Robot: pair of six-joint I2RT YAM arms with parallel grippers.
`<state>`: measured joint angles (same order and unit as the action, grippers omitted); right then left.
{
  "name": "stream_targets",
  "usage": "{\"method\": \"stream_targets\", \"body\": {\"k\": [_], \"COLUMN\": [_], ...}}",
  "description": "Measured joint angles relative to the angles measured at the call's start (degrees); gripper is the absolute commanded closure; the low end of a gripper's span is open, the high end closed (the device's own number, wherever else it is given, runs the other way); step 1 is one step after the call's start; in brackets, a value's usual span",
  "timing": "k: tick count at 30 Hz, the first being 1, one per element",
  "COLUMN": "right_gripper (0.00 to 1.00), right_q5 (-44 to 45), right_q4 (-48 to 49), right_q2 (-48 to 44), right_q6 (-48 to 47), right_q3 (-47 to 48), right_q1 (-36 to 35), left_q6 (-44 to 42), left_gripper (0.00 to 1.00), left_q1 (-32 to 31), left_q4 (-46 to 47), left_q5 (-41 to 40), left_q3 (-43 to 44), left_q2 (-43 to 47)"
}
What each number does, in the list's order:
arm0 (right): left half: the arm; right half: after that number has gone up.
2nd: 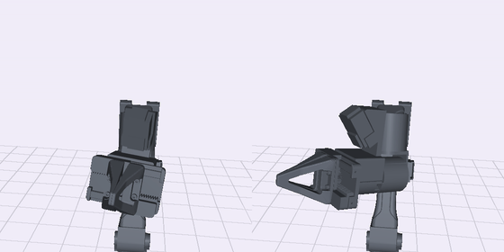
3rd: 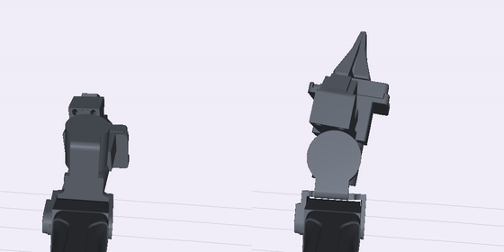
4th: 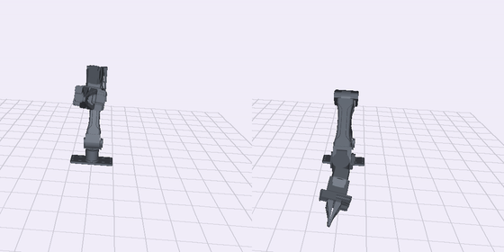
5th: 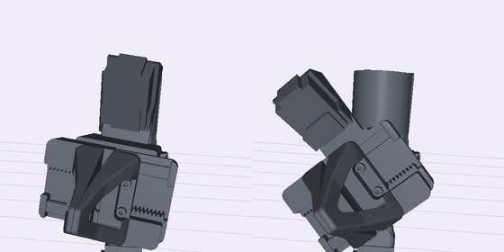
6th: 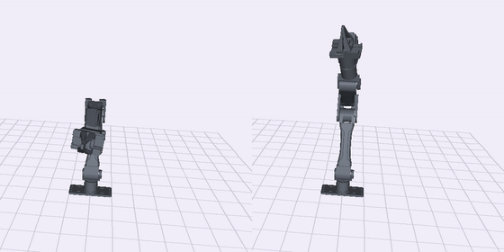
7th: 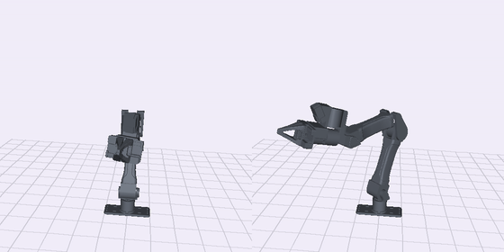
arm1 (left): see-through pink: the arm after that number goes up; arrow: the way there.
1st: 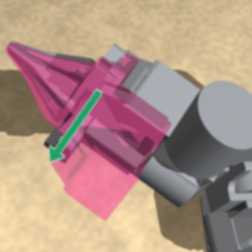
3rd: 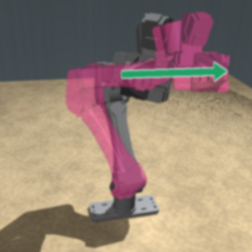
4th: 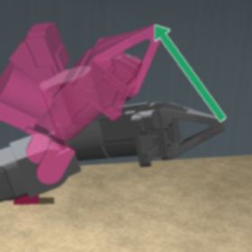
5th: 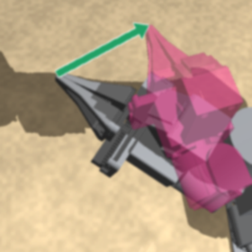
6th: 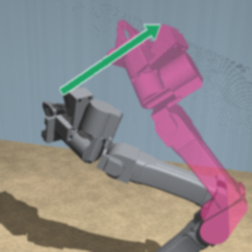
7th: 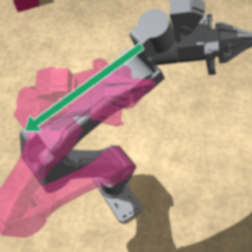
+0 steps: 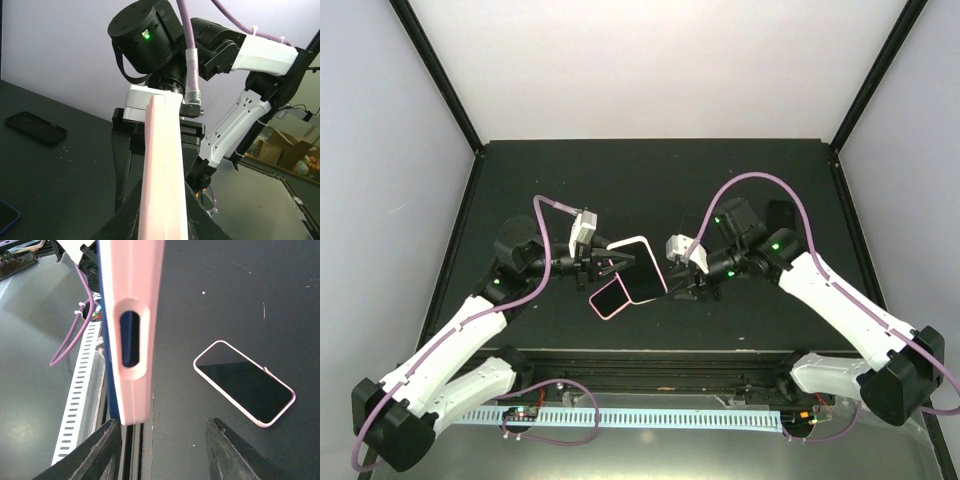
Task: Take the phone out of the phone case
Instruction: Remove the phone case from the phone.
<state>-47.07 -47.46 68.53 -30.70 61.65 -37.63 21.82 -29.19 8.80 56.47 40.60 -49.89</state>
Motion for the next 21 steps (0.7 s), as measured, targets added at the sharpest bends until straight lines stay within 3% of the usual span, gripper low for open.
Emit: {"method": "stream_targets", "body": {"k": [15, 21], "right_gripper": [0.55, 0.55], "right_q5": [0.74, 4.63], "right_q4": [-3.1, -4.31], "right_q2": [4.94, 8.22], "right_q6": [4.26, 7.34], "right_q3": [4.15, 6.43], "right_q1": [0.0, 0.0], "left_q6": [3.78, 8.24], "left_gripper": [0.98, 0.98], "left_q1": [1.55, 2.25], "left_q4": [5.57, 12.48], "left_q5": [2.16, 3.43], "left_q3": [-1.25, -3.02], "left_q2": [-1.86, -4.04]}}
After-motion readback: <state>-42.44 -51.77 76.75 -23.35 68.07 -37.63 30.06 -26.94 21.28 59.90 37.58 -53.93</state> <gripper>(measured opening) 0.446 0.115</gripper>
